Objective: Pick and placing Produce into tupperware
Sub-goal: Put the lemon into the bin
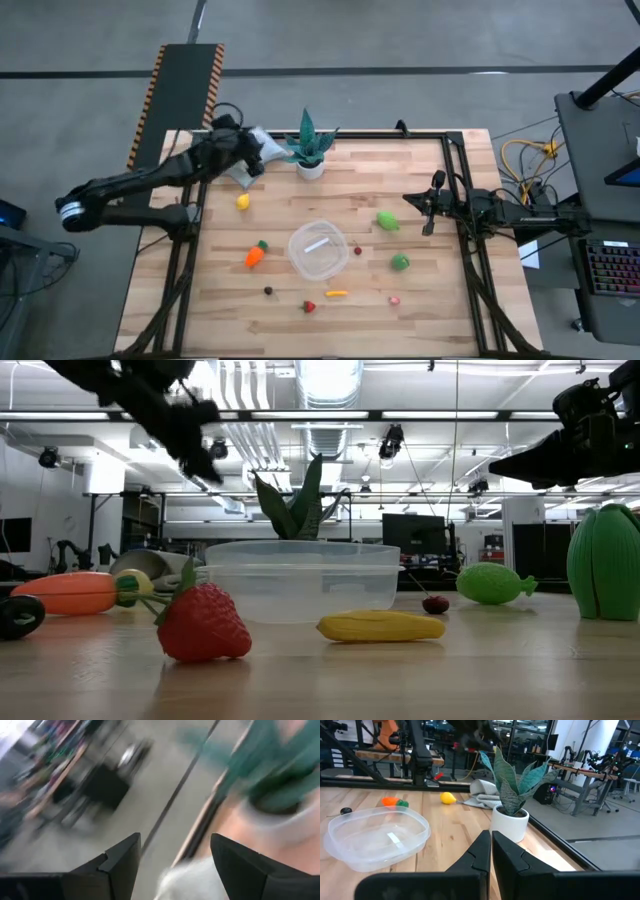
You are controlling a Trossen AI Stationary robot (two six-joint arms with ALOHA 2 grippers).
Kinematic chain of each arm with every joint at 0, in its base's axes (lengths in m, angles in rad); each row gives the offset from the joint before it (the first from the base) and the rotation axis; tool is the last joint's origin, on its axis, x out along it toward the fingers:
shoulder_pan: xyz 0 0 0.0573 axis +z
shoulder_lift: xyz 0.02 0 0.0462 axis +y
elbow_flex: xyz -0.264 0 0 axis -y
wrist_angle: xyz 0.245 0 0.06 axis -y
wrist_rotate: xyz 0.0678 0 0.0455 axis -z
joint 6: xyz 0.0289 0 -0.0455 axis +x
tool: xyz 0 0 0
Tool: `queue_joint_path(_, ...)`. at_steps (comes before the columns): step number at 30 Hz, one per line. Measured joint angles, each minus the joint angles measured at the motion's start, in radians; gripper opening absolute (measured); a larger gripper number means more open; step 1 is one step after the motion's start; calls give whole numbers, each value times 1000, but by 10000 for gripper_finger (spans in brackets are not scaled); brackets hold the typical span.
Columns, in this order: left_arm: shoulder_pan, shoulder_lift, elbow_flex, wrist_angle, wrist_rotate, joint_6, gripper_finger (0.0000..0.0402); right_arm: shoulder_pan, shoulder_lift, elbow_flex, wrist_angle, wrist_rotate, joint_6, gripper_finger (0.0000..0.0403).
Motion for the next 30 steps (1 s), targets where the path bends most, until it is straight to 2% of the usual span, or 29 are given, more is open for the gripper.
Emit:
queue_joint_path(4, -83, -113, 10, -33, 151, -72, 226, 0, 1, 0, 0, 0, 0, 9)
queue_joint_path(9, -166, -214, 10, -76, 176, -239, 226, 0, 5, 0, 0, 0, 0, 9)
queue_joint_path(15, -223, -262, 10, -205, 210, -402, 226, 0, 6, 0, 0, 0, 0, 9)
queue_joint_path(21, -244, -238, 8, -392, 341, -414, 226, 0, 6, 0, 0, 0, 0, 9)
queue_joint_path(27, -242, -145, 8, -433, 334, -609, 226, 0, 6, 0, 0, 0, 0, 9)
queue_joint_path(30, -243, -88, 8, -434, 323, -764, 226, 0, 6, 0, 0, 0, 0, 9)
